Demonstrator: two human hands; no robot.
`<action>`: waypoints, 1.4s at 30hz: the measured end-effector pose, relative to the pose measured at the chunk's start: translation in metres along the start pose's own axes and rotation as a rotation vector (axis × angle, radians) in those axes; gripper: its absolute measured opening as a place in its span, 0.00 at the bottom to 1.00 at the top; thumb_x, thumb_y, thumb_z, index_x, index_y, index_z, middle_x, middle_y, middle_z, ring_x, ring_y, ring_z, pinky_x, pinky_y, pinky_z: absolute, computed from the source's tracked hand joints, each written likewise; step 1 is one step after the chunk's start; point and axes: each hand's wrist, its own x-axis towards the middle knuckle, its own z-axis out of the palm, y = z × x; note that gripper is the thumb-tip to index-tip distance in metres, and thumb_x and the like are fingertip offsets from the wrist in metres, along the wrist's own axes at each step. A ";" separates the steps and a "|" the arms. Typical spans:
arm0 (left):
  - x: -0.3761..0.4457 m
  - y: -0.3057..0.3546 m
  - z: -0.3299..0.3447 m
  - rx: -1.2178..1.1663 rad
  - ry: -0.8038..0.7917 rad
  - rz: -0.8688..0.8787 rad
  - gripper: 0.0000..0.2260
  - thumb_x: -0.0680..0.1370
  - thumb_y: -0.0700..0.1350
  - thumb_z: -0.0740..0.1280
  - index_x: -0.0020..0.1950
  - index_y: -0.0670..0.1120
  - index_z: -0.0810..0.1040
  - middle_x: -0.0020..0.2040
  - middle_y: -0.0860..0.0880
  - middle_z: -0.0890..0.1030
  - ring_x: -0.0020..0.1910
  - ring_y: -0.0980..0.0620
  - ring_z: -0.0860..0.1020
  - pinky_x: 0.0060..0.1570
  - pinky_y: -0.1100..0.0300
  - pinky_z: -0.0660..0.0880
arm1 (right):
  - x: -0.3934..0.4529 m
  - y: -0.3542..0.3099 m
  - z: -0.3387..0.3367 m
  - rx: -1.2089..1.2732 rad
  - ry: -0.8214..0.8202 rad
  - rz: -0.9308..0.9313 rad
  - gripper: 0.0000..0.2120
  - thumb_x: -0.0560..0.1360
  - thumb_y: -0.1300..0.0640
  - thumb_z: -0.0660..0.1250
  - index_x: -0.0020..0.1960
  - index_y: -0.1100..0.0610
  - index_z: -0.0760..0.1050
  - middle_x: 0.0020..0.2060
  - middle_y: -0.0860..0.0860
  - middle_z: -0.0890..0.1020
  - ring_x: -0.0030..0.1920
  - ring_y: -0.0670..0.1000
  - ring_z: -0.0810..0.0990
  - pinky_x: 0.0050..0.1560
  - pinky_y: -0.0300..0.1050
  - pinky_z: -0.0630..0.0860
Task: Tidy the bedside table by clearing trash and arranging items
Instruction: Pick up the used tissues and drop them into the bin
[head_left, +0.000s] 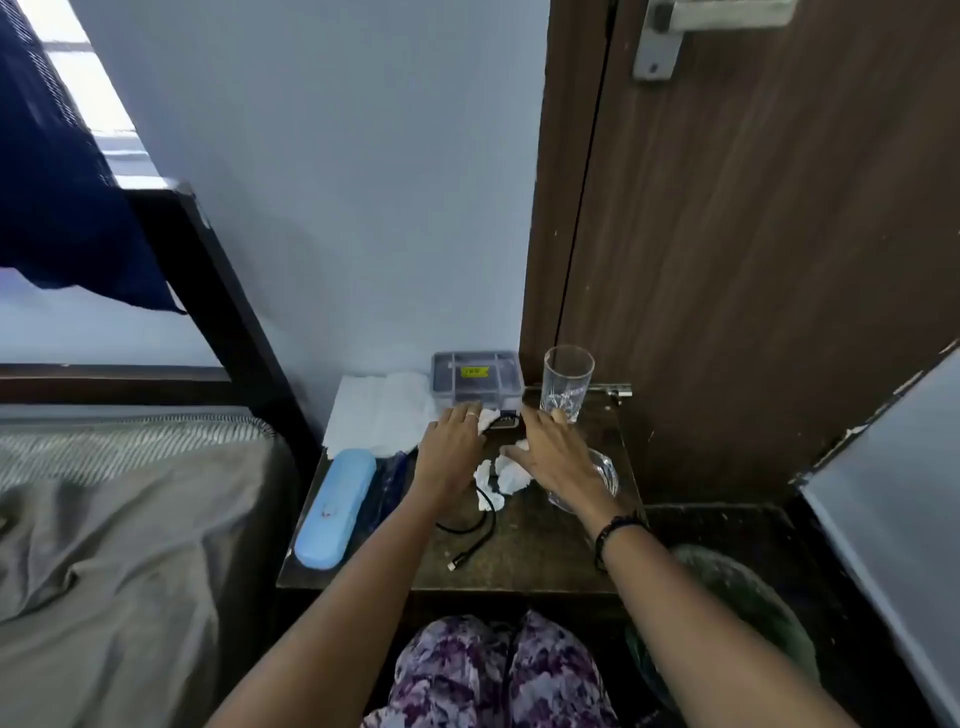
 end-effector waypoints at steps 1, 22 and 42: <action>0.005 0.000 0.004 0.042 -0.017 -0.019 0.22 0.79 0.42 0.58 0.73 0.43 0.60 0.71 0.44 0.68 0.69 0.45 0.66 0.62 0.52 0.66 | 0.002 0.002 0.005 -0.040 -0.027 0.004 0.32 0.75 0.43 0.62 0.72 0.60 0.60 0.67 0.57 0.71 0.68 0.58 0.64 0.65 0.51 0.64; 0.040 -0.016 0.045 0.455 0.128 0.119 0.11 0.59 0.44 0.77 0.38 0.50 0.80 0.34 0.53 0.82 0.42 0.53 0.79 0.46 0.59 0.73 | 0.015 0.014 0.037 -0.082 0.088 -0.081 0.11 0.77 0.58 0.61 0.55 0.57 0.80 0.50 0.52 0.82 0.55 0.54 0.72 0.56 0.49 0.65; 0.039 0.009 0.008 -0.091 0.355 -0.082 0.10 0.76 0.43 0.62 0.51 0.41 0.78 0.48 0.43 0.81 0.50 0.43 0.74 0.50 0.51 0.63 | 0.003 0.028 0.019 0.648 0.324 0.219 0.09 0.72 0.53 0.70 0.50 0.56 0.78 0.41 0.49 0.82 0.40 0.47 0.78 0.38 0.42 0.72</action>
